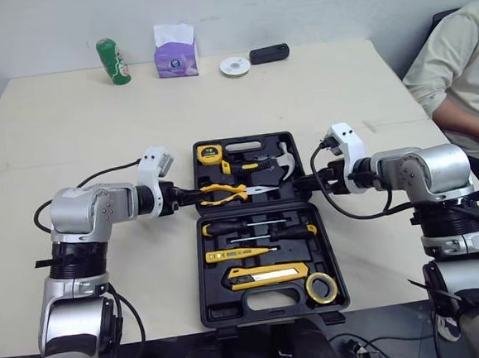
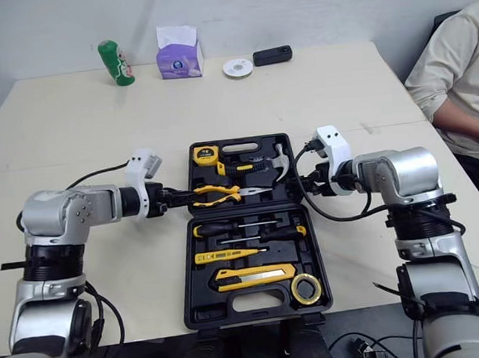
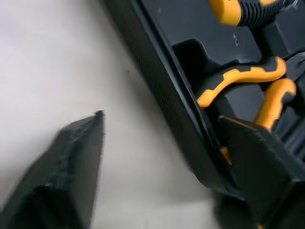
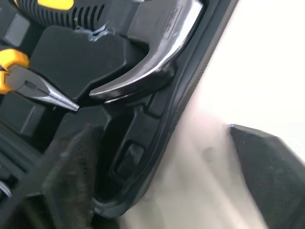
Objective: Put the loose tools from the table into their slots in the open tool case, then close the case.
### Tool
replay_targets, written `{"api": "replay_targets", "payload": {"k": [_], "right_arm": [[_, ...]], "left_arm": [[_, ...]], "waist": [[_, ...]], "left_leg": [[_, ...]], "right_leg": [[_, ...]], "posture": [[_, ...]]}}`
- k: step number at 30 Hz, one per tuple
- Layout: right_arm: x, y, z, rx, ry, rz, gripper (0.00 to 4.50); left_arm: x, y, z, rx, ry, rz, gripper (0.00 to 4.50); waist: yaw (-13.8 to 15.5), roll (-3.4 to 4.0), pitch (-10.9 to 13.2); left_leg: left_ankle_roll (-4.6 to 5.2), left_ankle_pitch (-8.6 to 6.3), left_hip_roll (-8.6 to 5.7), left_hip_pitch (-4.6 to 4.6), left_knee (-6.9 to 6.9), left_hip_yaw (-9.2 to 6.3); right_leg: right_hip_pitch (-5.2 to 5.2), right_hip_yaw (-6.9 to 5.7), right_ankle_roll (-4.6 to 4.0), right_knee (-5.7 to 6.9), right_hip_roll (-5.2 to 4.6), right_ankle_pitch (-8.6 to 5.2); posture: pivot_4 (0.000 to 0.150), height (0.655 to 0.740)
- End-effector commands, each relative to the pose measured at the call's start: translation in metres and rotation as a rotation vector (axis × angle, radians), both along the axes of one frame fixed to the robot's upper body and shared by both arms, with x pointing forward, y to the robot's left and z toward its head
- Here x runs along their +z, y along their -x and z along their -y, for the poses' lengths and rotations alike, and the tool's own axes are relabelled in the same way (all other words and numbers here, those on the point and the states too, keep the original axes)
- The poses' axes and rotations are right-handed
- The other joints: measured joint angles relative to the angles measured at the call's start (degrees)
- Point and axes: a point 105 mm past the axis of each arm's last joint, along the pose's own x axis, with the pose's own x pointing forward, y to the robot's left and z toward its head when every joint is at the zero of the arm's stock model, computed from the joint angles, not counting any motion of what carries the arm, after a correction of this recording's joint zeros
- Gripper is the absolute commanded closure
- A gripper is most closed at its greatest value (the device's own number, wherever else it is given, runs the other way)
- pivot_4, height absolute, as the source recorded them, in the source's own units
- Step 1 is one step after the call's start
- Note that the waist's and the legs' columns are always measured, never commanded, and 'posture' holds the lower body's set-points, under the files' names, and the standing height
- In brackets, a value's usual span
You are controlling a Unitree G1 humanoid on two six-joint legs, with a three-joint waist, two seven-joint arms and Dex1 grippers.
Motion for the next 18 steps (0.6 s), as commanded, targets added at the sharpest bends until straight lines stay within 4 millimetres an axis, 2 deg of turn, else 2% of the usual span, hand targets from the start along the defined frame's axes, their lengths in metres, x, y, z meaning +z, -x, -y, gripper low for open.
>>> {"api": "replay_targets", "payload": {"k": [1, 3, 6, 12, 15, 18], "right_arm": [[0.006, -0.009, 0.005, -0.061, 0.005, 0.049, 2.36], [0.003, -0.007, 0.003, -0.052, 0.010, 0.033, 3.33], [0.001, -0.005, 0.001, -0.043, 0.018, 0.031, 4.49], [0.005, -0.001, -0.011, -0.001, -0.025, 0.044, 4.50], [0.019, -0.003, -0.019, 0.007, -0.076, 0.123, 4.50], [0.037, -0.012, -0.018, -0.031, -0.109, 0.215, 4.50]], "left_arm": [[-0.013, 0.005, 0.000, -0.009, -0.060, -0.010, 2.61], [-0.016, 0.007, 0.004, -0.016, -0.051, -0.018, 3.44], [-0.016, 0.008, 0.009, -0.037, -0.040, 0.000, 3.96], [-0.017, 0.012, 0.018, -0.110, -0.076, 0.085, 4.10], [-0.005, 0.008, 0.024, -0.132, -0.077, 0.195, 4.10], [0.012, 0.000, 0.026, -0.120, -0.068, 0.292, 4.10]], "waist": [[-0.1, 0.00, 0.0], [0.0, 0.03, -0.1], [0.0, -0.12, -0.4], [0.1, -0.16, -0.5], [0.1, -0.16, -0.5], [0.1, -0.16, -0.5]], "left_leg": [[0.00, 0.00, 0.00, 0.04, 0.00, 0.04], [-0.03, 0.01, 0.00, 0.12, -0.01, 0.07], [-0.06, 0.03, 0.00, 0.19, -0.01, 0.06], [-0.06, 0.03, -0.01, 0.21, -0.01, 0.05], [-0.06, 0.03, -0.01, 0.21, -0.01, 0.05], [-0.06, 0.03, -0.02, 0.19, -0.01, 0.06]], "right_leg": [[0.00, 0.04, 0.00, 0.02, 0.00, 0.00], [0.01, 0.11, -0.01, 0.08, 0.01, 0.00], [0.03, 0.15, -0.02, 0.04, 0.01, -0.01], [0.05, 0.17, -0.03, 0.02, -0.03, -0.01], [0.05, 0.17, -0.04, 0.00, -0.03, -0.02], [0.04, 0.17, -0.05, -0.02, -0.04, -0.01]], "posture": [[0.150, 0.7316], [0.150, 0.7316], [0.150, 0.7316], [0.150, 0.7316], [0.150, 0.7316], [0.150, 0.7316]]}}
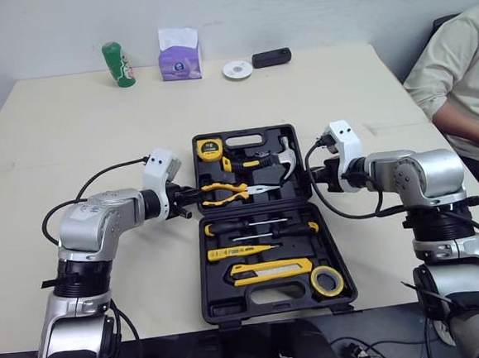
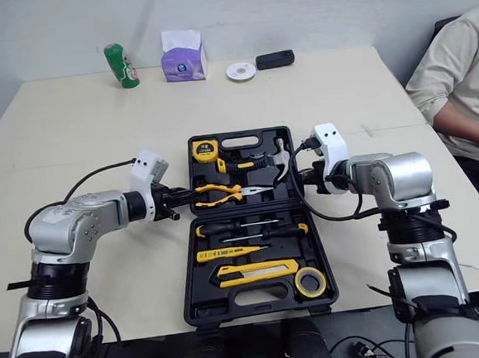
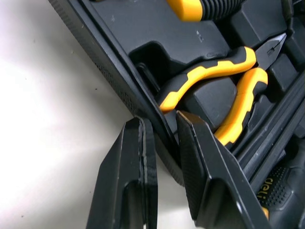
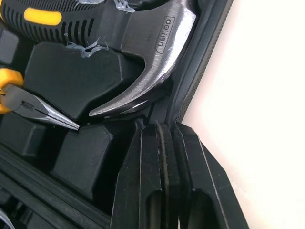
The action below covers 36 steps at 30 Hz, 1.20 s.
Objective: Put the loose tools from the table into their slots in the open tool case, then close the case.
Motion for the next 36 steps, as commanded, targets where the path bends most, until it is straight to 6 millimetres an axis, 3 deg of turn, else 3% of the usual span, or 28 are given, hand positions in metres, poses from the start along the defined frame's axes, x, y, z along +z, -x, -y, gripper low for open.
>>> {"api": "replay_targets", "payload": {"k": [1, 6, 11, 14, 18, 21, 24, 26, 28, 29, 31, 32, 34, 36], "right_arm": [[0.040, -0.011, -0.009, 0.003, -0.060, 0.198, 4.50], [0.065, -0.022, -0.003, -0.018, -0.030, 0.394, 4.50], [0.065, -0.014, -0.004, 0.095, 0.151, 0.621, 4.50], [0.050, 0.004, -0.008, 0.241, 0.281, 0.767, 4.50], [0.026, 0.025, -0.008, 0.393, 0.442, 0.944, 4.50], [0.007, 0.036, -0.004, 0.447, 0.518, 1.026, 4.50], [0.002, 0.044, 0.003, 0.462, 0.593, 1.117, 4.50], [0.008, 0.055, 0.005, 0.469, 0.533, 1.146, 3.65], [0.023, 0.069, 0.007, 0.494, 0.564, 1.209, 2.91], [0.036, 0.078, 0.012, 0.486, 0.520, 1.181, 2.21], [0.045, 0.100, 0.024, 0.524, 0.403, 1.006, 1.63], [0.043, 0.115, 0.032, 0.574, 0.339, 0.851, 1.52], [0.037, 0.146, 0.049, 0.652, 0.293, 0.602, 1.52], [0.034, 0.162, 0.066, 0.618, 0.247, 0.457, 1.52]], "left_arm": [[0.020, -0.009, 0.013, -0.037, -0.002, 0.139, 4.10], [0.062, -0.033, 0.002, 0.000, -0.074, 0.433, 4.22], [0.075, -0.038, -0.001, -0.028, -0.139, 0.614, 4.40], [0.071, -0.033, 0.000, -0.066, -0.152, 0.691, 4.49], [0.050, -0.024, -0.009, -0.073, -0.276, 0.776, 4.50], [0.032, -0.011, -0.013, -0.099, -0.339, 0.819, 4.50], [0.024, 0.007, -0.025, -0.065, -0.338, 0.817, 4.50], [0.023, 0.020, -0.034, -0.060, -0.305, 0.775, 3.54], [0.027, 0.035, -0.049, -0.017, -0.221, 0.694, 2.88], [0.030, 0.048, -0.061, -0.001, -0.151, 0.607, 2.29], [0.032, 0.080, -0.079, -0.049, -0.083, 0.455, 1.77], [0.031, 0.100, -0.088, -0.086, -0.072, 0.369, 1.31], [0.030, 0.134, -0.109, -0.125, -0.072, 0.223, 1.31], [0.038, 0.140, -0.133, -0.028, -0.050, 0.177, 1.31]], "waist": [[0.0, 0.01, 0.0], [-0.1, 0.05, 0.1], [-0.2, 0.06, 0.1], [0.0, 0.06, 0.1], [0.0, 0.06, 0.1], [-0.1, 0.06, 0.1], [-0.1, 0.06, 0.1], [-0.2, 0.06, 0.1], [-0.2, 0.09, 0.2], [-0.2, 0.11, 0.2], [-0.2, 0.09, 0.4], [-0.2, 0.14, 0.5], [0.0, 0.22, 0.5], [0.6, 0.23, 0.5]], "left_leg": [[0.00, 0.01, 0.00, -0.02, 0.00, 0.00], [-0.02, 0.03, 0.02, -0.25, -0.04, 0.00], [0.01, 0.03, 0.04, -0.37, -0.15, 0.10], [0.01, 0.02, 0.06, -0.40, -0.37, 0.08], [0.04, 0.01, 0.06, -0.41, -0.50, 0.09], [0.04, 0.01, 0.07, -0.20, -0.48, 0.09], [0.04, 0.01, 0.07, -0.01, -0.31, 0.13], [0.04, 0.01, 0.10, 0.03, -0.24, 0.13], [0.03, 0.02, 0.12, 0.07, -0.25, 0.10], [0.02, 0.01, 0.15, -0.03, -0.26, 0.09], [0.02, 0.01, 0.15, -0.04, -0.24, 0.09], [0.03, 0.01, 0.22, -0.20, -0.19, 0.02], [0.10, -0.05, 0.22, -0.17, -0.18, -0.05], [0.19, -0.18, 0.25, 0.10, -0.12, -0.28]], "right_leg": [[-0.02, 0.00, -0.03, -0.01, 0.00, 0.02], [-0.22, -0.06, -0.06, 0.14, 0.05, 0.04], [-0.33, -0.11, -0.04, -0.04, 0.10, 0.05], [-0.33, -0.22, -0.04, -0.31, 0.15, 0.05], [-0.28, -0.30, 0.00, -0.51, 0.16, 0.07], [-0.08, -0.29, 0.01, -0.50, 0.16, 0.08], [0.00, -0.17, 0.01, -0.50, 0.12, 0.08], [0.03, -0.13, 0.00, -0.43, 0.10, 0.08], [0.04, -0.10, -0.03, -0.39, 0.08, 0.06], [-0.06, -0.09, -0.06, -0.36, 0.08, 0.05], [-0.07, -0.09, -0.07, -0.33, 0.08, 0.04], [-0.17, -0.09, -0.08, -0.25, 0.09, 0.03], [-0.11, -0.12, -0.12, -0.25, 0.08, 0.01], [0.36, -0.38, -0.13, -0.68, 0.09, 0.00]], "posture": [[0.150, 0.7316], [0.150, 0.7316], [0.150, 0.7316], [0.150, 0.7316], [0.150, 0.7316], [0.150, 0.7316], [0.150, 0.7316], [0.150, 0.7316], [0.150, 0.7316], [0.150, 0.7316], [0.150, 0.7316], [0.150, 0.7316], [0.150, 0.7316], [0.150, 0.7316]]}}
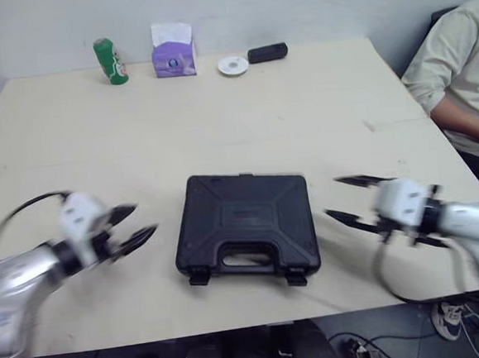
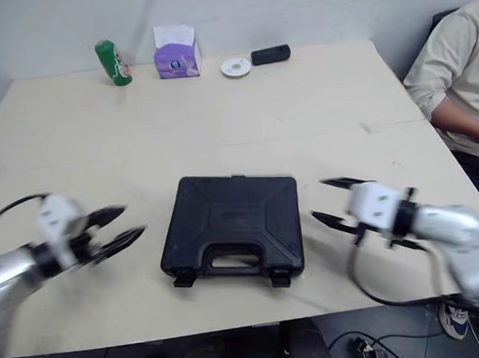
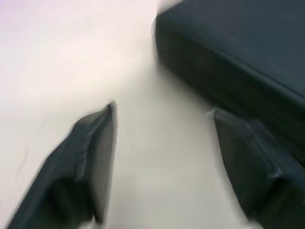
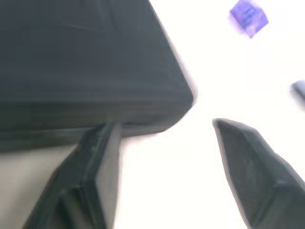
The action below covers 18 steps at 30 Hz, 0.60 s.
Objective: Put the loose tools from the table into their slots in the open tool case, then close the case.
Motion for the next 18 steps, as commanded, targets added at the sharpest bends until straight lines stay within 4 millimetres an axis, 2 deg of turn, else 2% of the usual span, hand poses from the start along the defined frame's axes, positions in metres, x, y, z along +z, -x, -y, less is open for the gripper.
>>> {"api": "replay_targets", "payload": {"k": [1, 2, 5, 8, 11, 13, 15, 18], "right_arm": [[0.006, 0.034, 0.009, 0.011, -0.092, -0.219, 1.52], [0.005, 0.038, 0.011, -0.001, -0.106, -0.241, 1.52], [-0.016, 0.052, 0.010, -0.007, -0.117, -0.343, 1.52], [-0.029, 0.056, 0.004, 0.000, -0.109, -0.369, 1.52], [-0.034, 0.058, -0.003, 0.014, -0.114, -0.380, 1.52], [-0.037, 0.061, -0.009, 0.027, -0.120, -0.394, 2.04], [-0.042, 0.066, -0.016, 0.051, -0.127, -0.422, 2.93], [-0.053, 0.075, -0.035, 0.130, -0.126, -0.480, 4.42]], "left_arm": [[0.026, 0.012, -0.020, 0.054, 0.085, -0.003, 1.31], [0.029, 0.010, -0.023, 0.073, 0.097, 0.003, 1.31], [0.038, -0.012, -0.032, 0.145, 0.128, 0.061, 1.31], [0.034, -0.028, -0.026, 0.134, 0.088, 0.076, 1.31], [0.031, -0.034, -0.016, 0.084, 0.072, 0.071, 1.31], [0.029, -0.040, -0.009, 0.052, 0.070, 0.075, 1.84], [0.030, -0.047, -0.004, 0.029, 0.083, 0.078, 2.61], [0.022, -0.072, 0.009, -0.013, 0.073, 0.069, 3.97]], "waist": [[0.8, -0.14, -0.1], [1.3, -0.19, -0.1], [2.7, -0.06, -0.1], [3.0, -0.02, 0.0], [2.7, -0.03, 0.0], [2.4, -0.05, 0.0], [2.5, -0.05, 0.0], [2.8, -0.09, 0.0]], "left_leg": [[0.18, -0.21, 0.02, 0.19, -0.01, -0.21], [0.22, -0.37, 0.02, 0.40, -0.04, -0.31], [0.00, -0.64, 0.05, 0.61, -0.05, -0.42], [0.02, -0.68, 0.02, 0.61, -0.22, -0.41], [-0.44, -0.65, 0.01, 0.49, -0.28, -0.20], [-0.15, -0.48, 0.03, 0.29, -0.29, 0.01], [-0.15, -0.46, 0.06, 0.30, -0.29, 0.09], [-0.13, -0.45, 0.05, 0.34, -0.24, 0.13]], "right_leg": [[0.38, -0.16, 0.00, -0.18, 0.00, 0.00], [0.60, -0.21, -0.03, -0.28, 0.00, -0.02], [0.99, -0.20, -0.30, -0.59, 0.00, -0.18], [1.02, -0.19, -0.10, -0.69, -0.02, -0.06], [0.74, -0.17, 0.05, -0.53, -0.04, 0.02], [0.40, -0.12, 0.01, -0.39, -0.01, 0.00], [0.39, -0.11, 0.01, -0.40, 0.08, -0.01], [0.43, -0.08, 0.03, -0.39, 0.10, -0.02]], "posture": [[0.150, 0.7316], [0.150, 0.7316], [0.150, 0.7316], [0.150, 0.7316], [0.150, 0.7316], [0.150, 0.7316], [0.150, 0.7316], [0.150, 0.7316]]}}
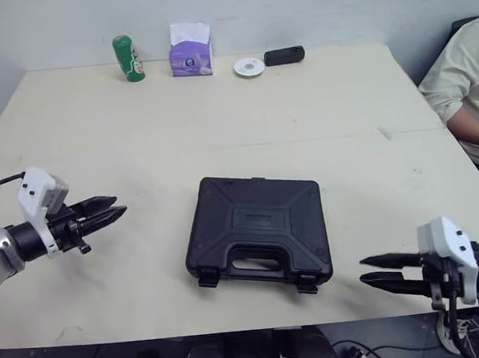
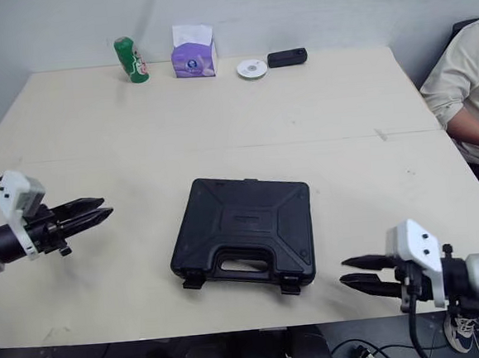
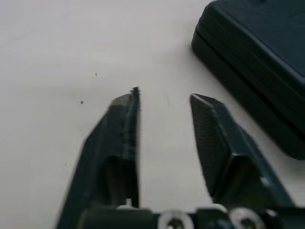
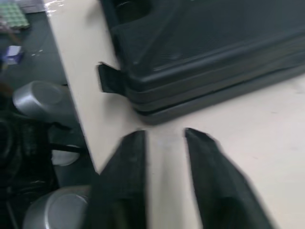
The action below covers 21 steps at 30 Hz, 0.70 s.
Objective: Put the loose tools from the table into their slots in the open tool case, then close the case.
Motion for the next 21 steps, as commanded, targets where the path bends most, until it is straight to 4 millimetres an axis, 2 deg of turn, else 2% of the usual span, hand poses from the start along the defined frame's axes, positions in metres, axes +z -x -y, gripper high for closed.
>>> {"api": "replay_targets", "payload": {"k": [1, 4, 8, 13, 19, 21], "right_arm": [[-0.009, 0.010, -0.024, 0.106, -0.023, -0.035, 4.50], [-0.020, 0.009, -0.035, 0.151, -0.018, -0.073, 4.50], [-0.044, 0.004, -0.032, 0.187, 0.072, -0.073, 4.50], [-0.056, -0.003, -0.036, 0.220, 0.090, -0.068, 4.50], [-0.060, -0.014, -0.042, 0.209, 0.076, -0.030, 4.50], [-0.062, -0.025, -0.042, 0.173, 0.080, 0.025, 4.50]], "left_arm": [[-0.008, -0.024, 0.014, -0.056, -0.035, 0.010, 4.40], [-0.011, -0.050, 0.034, -0.120, -0.047, 0.019, 4.47], [-0.020, -0.085, 0.058, -0.165, -0.066, 0.017, 4.47], [-0.027, -0.117, 0.087, -0.208, -0.090, 0.025, 4.47], [-0.027, -0.134, 0.117, -0.283, -0.141, 0.050, 4.47], [-0.030, -0.135, 0.129, -0.328, -0.146, 0.051, 4.47]], "waist": [[0.3, -0.06, 0.0], [0.3, -0.14, 0.0], [0.3, -0.31, -0.1], [-0.2, -0.38, -0.1], [-0.1, -0.50, -0.1], [-0.1, -0.51, -0.1]], "left_leg": [[-0.01, -0.01, 0.00, 0.00, 0.06, 0.00], [-0.26, -0.09, -0.09, 0.03, 0.21, 0.00], [0.03, 0.12, -0.12, -0.01, 0.27, 0.01], [0.28, 0.30, -0.16, -0.43, 0.38, 0.11], [0.45, 0.36, -0.25, -0.48, 0.54, 0.11], [0.46, 0.35, -0.26, -0.49, 0.55, 0.09]], "right_leg": [[0.02, 0.01, 0.05, 0.00, -0.01, 0.02], [0.06, 0.08, 0.12, 0.12, -0.09, 0.11], [0.04, 0.03, 0.11, 0.20, -0.09, 0.16], [-0.22, -0.13, 0.26, 0.29, 0.06, 0.25], [-0.20, -0.22, 0.46, 0.10, -0.05, 0.36], [-0.19, -0.20, 0.47, 0.10, -0.10, 0.37]], "posture": [[0.150, 0.7316], [0.150, 0.7316], [0.150, 0.7316], [0.150, 0.7316], [0.150, 0.7316], [0.150, 0.7316]]}}
